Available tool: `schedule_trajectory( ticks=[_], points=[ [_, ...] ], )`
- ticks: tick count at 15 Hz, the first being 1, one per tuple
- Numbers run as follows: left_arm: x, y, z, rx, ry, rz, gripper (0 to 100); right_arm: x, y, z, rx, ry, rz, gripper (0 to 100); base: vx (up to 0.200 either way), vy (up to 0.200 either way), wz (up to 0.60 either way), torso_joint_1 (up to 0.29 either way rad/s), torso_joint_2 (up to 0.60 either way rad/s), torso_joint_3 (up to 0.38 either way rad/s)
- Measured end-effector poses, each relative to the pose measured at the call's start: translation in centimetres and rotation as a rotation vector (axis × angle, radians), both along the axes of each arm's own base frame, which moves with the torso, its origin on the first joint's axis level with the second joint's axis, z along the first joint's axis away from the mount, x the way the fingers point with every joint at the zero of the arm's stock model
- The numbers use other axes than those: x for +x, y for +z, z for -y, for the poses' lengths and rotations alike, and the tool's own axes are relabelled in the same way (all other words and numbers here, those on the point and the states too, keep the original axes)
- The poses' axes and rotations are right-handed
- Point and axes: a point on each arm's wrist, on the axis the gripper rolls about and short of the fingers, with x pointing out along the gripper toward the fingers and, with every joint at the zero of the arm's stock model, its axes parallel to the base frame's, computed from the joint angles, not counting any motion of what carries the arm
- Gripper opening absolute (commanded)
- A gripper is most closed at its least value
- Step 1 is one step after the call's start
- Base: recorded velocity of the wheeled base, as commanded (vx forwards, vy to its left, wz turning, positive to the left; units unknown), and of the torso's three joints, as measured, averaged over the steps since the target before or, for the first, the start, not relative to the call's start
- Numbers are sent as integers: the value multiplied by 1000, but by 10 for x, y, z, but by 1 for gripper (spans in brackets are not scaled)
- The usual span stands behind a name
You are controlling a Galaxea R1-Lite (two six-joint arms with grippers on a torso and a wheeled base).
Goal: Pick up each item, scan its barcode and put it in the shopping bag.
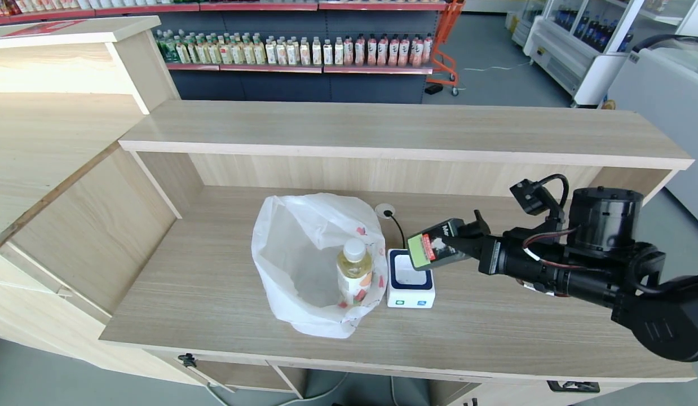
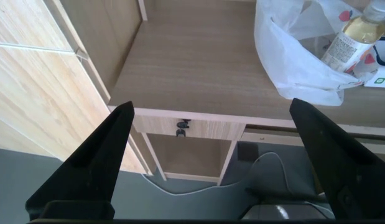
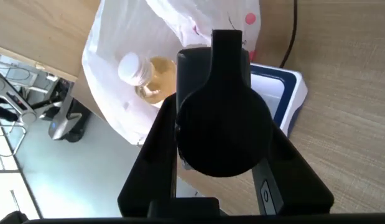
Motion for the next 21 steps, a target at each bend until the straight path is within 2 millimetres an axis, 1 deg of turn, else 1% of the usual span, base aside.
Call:
schedule_trajectory(
  ticks=[1, 4, 6, 11, 13, 15, 17, 19, 21],
  points=[
    [0, 0, 0, 0, -2, -1, 100, -5, 4, -1, 0, 12, 7, 0, 0, 200, 0, 17, 7, 2],
    [0, 0, 0, -1, 0, 0, 100, -16, 14, -7, 13, 44, 40, 0, 0, 0, 0, 0, 0, 0],
    [0, 0, 0, -1, -1, 0, 100, -19, 16, -10, 15, 60, 46, 0, 0, 0, 0, 0, 0, 0],
    [0, 0, 0, -2, -1, 0, 100, -31, 7, -23, 2, 117, 14, 0, 0, 0, 0, 0, 0, 0],
    [0, 0, 0, -2, -1, 0, 100, -30, 0, -32, -33, 150, 24, 0, 0, 0, 0, 0, 0, 0],
    [0, 0, 0, -2, -2, 0, 100, -24, -10, -40, -98, 181, 49, 0, 0, 0, 0, 0, 0, 0],
    [0, 0, 0, -2, 0, 0, 100, -14, -21, -49, -129, 201, 61, 0, 0, 0, 0, 0, 0, 0],
    [0, 0, 0, -2, -1, 0, 100, -2, -26, -57, -104, 231, 113, 0, 0, 0, 0, 0, 0, 0],
    [0, 0, 0, -2, 0, 0, 100, 7, -37, -59, -108, 239, 100, 0, 0, 0, 0, 0, 0, 0]
  ],
)
